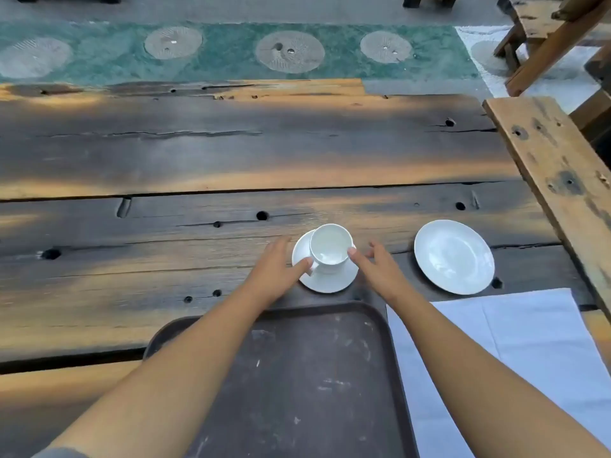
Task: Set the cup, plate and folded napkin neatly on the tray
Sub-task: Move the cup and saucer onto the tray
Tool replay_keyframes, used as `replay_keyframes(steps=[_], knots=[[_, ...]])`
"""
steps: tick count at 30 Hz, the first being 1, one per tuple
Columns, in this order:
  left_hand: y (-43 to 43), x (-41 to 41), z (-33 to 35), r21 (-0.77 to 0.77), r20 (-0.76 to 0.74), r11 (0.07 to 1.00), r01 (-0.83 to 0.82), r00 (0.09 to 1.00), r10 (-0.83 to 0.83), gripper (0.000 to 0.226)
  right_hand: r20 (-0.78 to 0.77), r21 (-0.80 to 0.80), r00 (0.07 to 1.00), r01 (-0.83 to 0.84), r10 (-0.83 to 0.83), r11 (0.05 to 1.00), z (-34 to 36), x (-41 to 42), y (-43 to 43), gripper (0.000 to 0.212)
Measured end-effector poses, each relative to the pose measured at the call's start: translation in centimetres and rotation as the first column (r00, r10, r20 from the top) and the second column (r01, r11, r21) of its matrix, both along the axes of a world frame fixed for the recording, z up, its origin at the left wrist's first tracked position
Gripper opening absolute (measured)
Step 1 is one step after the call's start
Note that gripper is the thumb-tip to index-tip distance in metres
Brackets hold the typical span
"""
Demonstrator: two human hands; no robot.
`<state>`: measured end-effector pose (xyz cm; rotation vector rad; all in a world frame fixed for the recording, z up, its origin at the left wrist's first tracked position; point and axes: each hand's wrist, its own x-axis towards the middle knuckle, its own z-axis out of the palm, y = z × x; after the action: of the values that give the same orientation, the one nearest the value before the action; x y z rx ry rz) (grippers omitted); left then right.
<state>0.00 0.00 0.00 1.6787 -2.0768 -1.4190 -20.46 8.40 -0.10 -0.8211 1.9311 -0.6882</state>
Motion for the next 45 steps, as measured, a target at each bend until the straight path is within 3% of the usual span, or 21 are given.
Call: replay_keyframes(steps=[8, 10, 12, 14, 17, 21, 23, 26, 33, 45], knots=[[-0.9, -1.4, -1.0, 0.341, -0.034, 0.918, -0.202, 0.973, 0.227, 0.102, 0.248, 0.045, 0.939, 0.234, -0.238, 0.971, -2.3, 0.2, -2.5, 0.082], [-1.0, -1.6, -1.3, 0.396, -0.091, 0.895, -0.206, 0.961, 0.262, 0.092, 0.295, 0.058, 0.916, 0.265, -0.27, 0.962, -2.5, 0.2, -2.8, 0.078], [-1.0, -1.8, -1.8, 0.412, -0.15, 0.894, -0.177, 0.954, 0.259, 0.055, 0.297, 0.058, 0.918, 0.258, -0.263, 0.964, -2.6, 0.1, -3.0, 0.074], [-1.1, -1.8, -2.5, 0.404, -0.192, 0.901, -0.158, 0.948, 0.252, 0.033, 0.292, 0.047, 0.927, 0.231, -0.235, 0.972, -2.7, 0.1, -2.9, 0.063], [-1.3, -1.7, -2.8, 0.465, -0.217, 0.869, -0.17, 0.93, 0.297, 0.029, 0.308, 0.052, 0.923, 0.227, -0.231, 0.973, -2.6, 0.0, -2.9, 0.053], [-1.7, -1.9, -2.1, 0.503, -0.194, 0.853, -0.142, 0.943, 0.271, 0.051, 0.412, 0.123, 0.871, 0.236, -0.266, 0.964, -2.2, -0.3, -3.0, 0.037], [-1.9, -2.2, -1.8, 0.512, -0.169, 0.843, -0.167, 0.942, 0.289, 0.068, 0.428, 0.136, 0.864, 0.227, -0.263, 0.965, -2.0, -0.5, -3.3, 0.041], [-2.1, -2.4, -1.7, 0.529, -0.161, 0.827, -0.191, 0.934, 0.319, 0.073, 0.431, 0.142, 0.864, 0.219, -0.26, 0.965, -1.8, -0.6, -3.5, 0.051], [-2.2, -2.6, -2.2, 0.531, -0.199, 0.825, -0.194, 0.918, 0.344, 0.058, 0.439, 0.159, 0.853, 0.236, -0.282, 0.959, -1.4, -0.5, -3.7, 0.053], [0.5, 1.8, 0.9, 0.519, -0.261, 0.813, -0.262, 0.858, 0.443, 0.057, 0.424, 0.069, 0.885, 0.182, -0.193, 0.981, 3.4, 3.7, -2.0, 0.045]])
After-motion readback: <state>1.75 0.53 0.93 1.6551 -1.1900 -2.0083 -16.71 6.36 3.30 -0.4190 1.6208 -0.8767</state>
